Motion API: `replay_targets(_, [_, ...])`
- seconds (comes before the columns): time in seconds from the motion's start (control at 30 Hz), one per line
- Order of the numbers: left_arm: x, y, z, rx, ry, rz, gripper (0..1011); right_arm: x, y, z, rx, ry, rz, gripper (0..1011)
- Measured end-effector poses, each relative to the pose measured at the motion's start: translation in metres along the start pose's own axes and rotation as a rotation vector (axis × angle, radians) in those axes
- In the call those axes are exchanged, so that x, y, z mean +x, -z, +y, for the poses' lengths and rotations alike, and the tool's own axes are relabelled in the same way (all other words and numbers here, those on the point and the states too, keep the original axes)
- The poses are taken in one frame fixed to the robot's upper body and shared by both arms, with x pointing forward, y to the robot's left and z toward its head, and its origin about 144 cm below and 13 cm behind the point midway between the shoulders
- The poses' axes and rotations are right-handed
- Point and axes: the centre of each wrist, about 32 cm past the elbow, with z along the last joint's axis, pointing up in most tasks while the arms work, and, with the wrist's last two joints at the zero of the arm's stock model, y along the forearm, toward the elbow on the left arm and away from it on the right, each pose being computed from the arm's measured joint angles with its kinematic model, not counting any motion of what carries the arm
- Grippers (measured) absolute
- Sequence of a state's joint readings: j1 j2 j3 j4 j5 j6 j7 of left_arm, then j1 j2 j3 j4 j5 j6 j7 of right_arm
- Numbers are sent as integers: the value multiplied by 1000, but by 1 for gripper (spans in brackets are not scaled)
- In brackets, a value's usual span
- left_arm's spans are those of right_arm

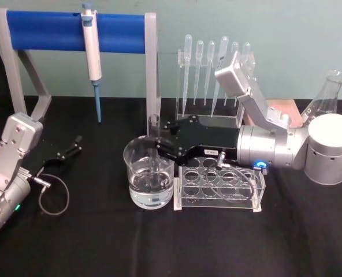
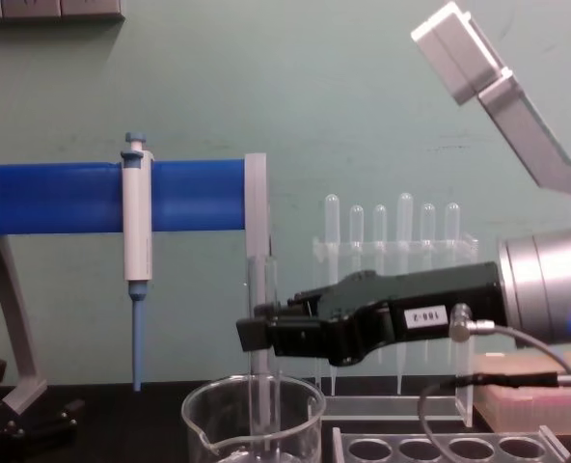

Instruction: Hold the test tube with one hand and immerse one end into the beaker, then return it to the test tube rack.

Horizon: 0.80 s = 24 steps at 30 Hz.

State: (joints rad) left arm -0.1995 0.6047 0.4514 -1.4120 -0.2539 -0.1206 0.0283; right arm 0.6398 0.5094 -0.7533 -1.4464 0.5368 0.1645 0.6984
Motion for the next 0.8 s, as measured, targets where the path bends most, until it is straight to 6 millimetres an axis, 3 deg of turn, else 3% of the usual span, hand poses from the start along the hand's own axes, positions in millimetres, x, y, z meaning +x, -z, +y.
replay_targets(0.27, [0,0,0,0,0,0,1000,-3,14,3,-8,-1,34,241])
replay_targets(0.8, [0,0,0,0,0,0,1000,-7,19,3,1,29,15,241])
